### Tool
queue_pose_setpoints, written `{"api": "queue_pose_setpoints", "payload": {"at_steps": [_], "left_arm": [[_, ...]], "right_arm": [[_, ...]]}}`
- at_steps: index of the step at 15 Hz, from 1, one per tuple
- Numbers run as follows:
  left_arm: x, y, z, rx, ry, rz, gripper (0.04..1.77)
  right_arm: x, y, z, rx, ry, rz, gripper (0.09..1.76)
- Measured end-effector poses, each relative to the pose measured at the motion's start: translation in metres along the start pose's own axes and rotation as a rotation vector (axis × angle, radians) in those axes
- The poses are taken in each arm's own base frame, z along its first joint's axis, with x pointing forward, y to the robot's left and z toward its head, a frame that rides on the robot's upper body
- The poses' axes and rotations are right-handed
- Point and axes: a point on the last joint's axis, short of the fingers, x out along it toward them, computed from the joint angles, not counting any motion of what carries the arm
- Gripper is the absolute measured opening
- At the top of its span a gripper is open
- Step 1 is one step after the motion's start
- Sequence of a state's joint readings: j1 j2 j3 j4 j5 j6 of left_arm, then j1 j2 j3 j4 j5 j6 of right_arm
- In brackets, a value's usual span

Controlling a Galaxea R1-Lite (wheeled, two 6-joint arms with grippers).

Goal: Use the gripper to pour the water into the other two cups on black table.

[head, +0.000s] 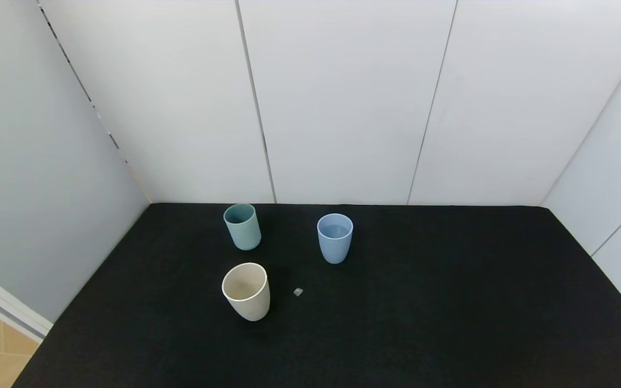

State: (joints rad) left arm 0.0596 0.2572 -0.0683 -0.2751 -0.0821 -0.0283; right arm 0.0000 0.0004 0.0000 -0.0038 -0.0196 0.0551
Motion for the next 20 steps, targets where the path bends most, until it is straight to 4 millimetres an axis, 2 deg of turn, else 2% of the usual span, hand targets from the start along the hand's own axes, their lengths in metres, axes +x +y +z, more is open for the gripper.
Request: {"api": "queue_pose_setpoints", "payload": {"at_steps": [4,8,12,14,18,20], "left_arm": [[-0.008,0.0,-0.007,0.012,-0.002,-0.045,1.72],[-0.021,0.0,-0.027,0.04,0.005,-0.065,1.72],[-0.024,0.001,-0.031,0.118,-0.078,-0.02,1.72],[-0.024,0.002,-0.039,0.18,-0.011,-0.002,1.72],[-0.025,0.002,-0.044,0.114,0.033,-0.005,1.72],[-0.025,0.002,-0.044,0.026,0.034,0.008,1.72]], "right_arm": [[0.0,0.0,0.0,0.0,0.0,0.0,1.71],[0.0,0.0,0.0,0.0,0.0,0.0,1.71],[0.0,0.0,0.0,0.0,0.0,0.0,1.71],[0.0,0.0,0.0,0.0,0.0,0.0,1.71],[0.0,0.0,0.0,0.0,0.0,0.0,1.71],[0.0,0.0,0.0,0.0,0.0,0.0,1.71]]}}
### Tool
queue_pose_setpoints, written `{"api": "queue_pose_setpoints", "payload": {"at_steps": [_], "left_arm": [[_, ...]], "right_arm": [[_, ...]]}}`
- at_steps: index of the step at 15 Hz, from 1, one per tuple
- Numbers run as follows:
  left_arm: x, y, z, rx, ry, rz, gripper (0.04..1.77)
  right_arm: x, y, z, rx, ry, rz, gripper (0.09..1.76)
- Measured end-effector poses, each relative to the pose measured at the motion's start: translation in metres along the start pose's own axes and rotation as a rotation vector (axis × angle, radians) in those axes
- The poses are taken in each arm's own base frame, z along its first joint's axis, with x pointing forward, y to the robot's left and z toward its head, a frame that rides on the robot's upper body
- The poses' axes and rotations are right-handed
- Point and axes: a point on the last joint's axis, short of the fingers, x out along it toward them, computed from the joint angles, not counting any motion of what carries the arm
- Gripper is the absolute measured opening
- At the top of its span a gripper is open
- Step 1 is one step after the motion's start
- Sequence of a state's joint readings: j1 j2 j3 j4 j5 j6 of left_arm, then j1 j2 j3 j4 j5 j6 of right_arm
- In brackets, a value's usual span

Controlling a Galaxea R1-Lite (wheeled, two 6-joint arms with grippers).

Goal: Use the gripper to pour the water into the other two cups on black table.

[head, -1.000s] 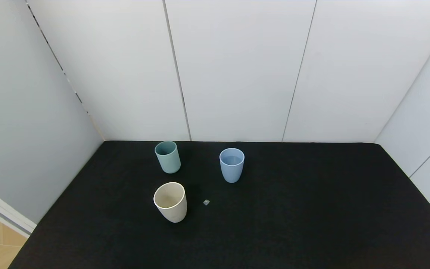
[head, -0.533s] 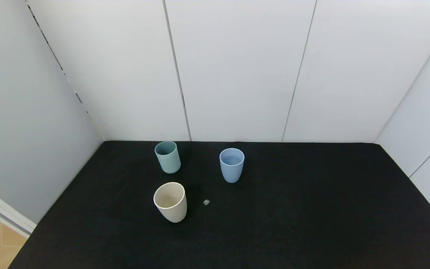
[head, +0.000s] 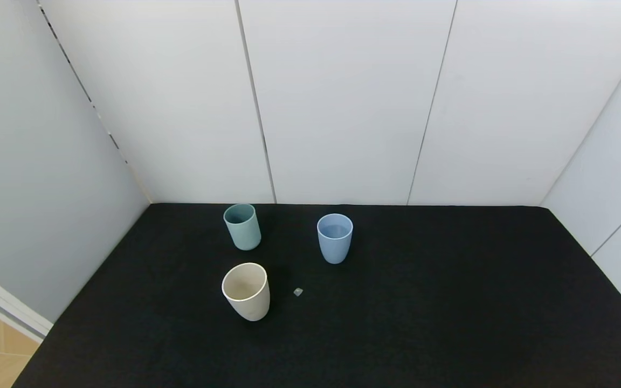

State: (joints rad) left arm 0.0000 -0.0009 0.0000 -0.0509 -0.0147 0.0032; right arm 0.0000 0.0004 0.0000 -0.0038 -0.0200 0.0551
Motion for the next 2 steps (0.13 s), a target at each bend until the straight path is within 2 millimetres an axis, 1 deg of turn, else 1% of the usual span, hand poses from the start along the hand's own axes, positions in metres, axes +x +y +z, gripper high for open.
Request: {"api": "queue_pose_setpoints", "payload": {"at_steps": [2], "left_arm": [[0.0,0.0005,0.0002,-0.031,-0.003,0.021,1.72]], "right_arm": [[0.0,0.0,0.0,0.0,0.0,0.0,1.71]]}}
